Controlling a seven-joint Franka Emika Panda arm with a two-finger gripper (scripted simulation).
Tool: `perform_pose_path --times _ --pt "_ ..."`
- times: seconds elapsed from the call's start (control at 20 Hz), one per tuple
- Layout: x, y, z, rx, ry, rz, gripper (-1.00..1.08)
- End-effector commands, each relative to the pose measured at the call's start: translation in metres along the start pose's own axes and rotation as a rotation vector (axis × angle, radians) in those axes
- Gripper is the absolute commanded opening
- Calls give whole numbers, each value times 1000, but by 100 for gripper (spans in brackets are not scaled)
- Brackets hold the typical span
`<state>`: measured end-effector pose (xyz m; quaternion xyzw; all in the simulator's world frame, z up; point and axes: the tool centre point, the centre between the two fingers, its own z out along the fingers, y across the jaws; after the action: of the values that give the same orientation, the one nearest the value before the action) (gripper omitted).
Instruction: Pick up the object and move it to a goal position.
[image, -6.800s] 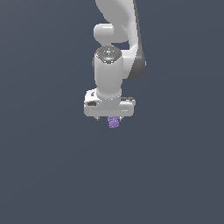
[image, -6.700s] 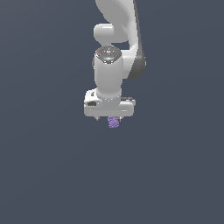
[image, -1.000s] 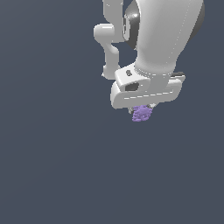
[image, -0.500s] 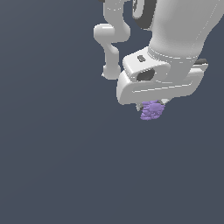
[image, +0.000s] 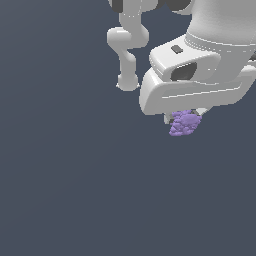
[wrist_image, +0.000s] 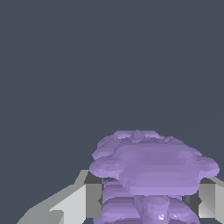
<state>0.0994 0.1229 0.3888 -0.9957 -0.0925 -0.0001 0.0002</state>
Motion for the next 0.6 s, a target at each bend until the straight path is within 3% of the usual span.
perform_pose_path --times 0.0,0.55 --pt "4 -1 -6 0 0 0 -100" --pt "15 -5 -22 0 0 0 -100"
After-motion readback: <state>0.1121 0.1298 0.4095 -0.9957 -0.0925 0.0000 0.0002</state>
